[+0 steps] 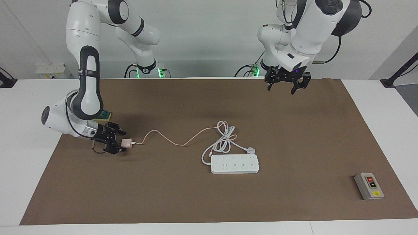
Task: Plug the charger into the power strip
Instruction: 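Move the right gripper to the pink charger while the left gripper advances, then grasp the pink charger with the right gripper and lift it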
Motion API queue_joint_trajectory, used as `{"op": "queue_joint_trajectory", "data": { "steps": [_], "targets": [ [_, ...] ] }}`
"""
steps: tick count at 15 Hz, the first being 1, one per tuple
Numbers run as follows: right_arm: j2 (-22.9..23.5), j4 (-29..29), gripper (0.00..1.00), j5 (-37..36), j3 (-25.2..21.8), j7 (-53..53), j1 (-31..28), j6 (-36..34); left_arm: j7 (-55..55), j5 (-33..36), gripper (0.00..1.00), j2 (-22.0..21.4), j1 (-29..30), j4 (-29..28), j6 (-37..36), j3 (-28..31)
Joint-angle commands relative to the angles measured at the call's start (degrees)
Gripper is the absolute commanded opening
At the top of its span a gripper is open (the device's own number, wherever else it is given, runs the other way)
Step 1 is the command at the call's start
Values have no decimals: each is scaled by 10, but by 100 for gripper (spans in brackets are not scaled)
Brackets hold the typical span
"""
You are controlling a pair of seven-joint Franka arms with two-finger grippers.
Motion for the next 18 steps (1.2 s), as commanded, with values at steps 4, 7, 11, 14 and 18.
{"op": "queue_joint_trajectory", "data": {
  "steps": [4,7,11,14,18],
  "targets": [
    [0,-14,53,14,2,-30,-2,23,17,-110,100,-24,43,-48,36,6],
    [-1,-17,4,14,2,-49,1,32,66,-241,100,-1,95,-59,33,6],
    [-2,-2,0,13,1,-18,15,20,113,-335,100,45,140,-61,37,6],
    [-6,72,0,8,2,71,33,-64,129,-334,100,54,152,-87,42,6],
    [-40,105,0,14,6,186,92,-93,163,-396,100,58,163,-116,59,6]
  ]
}}
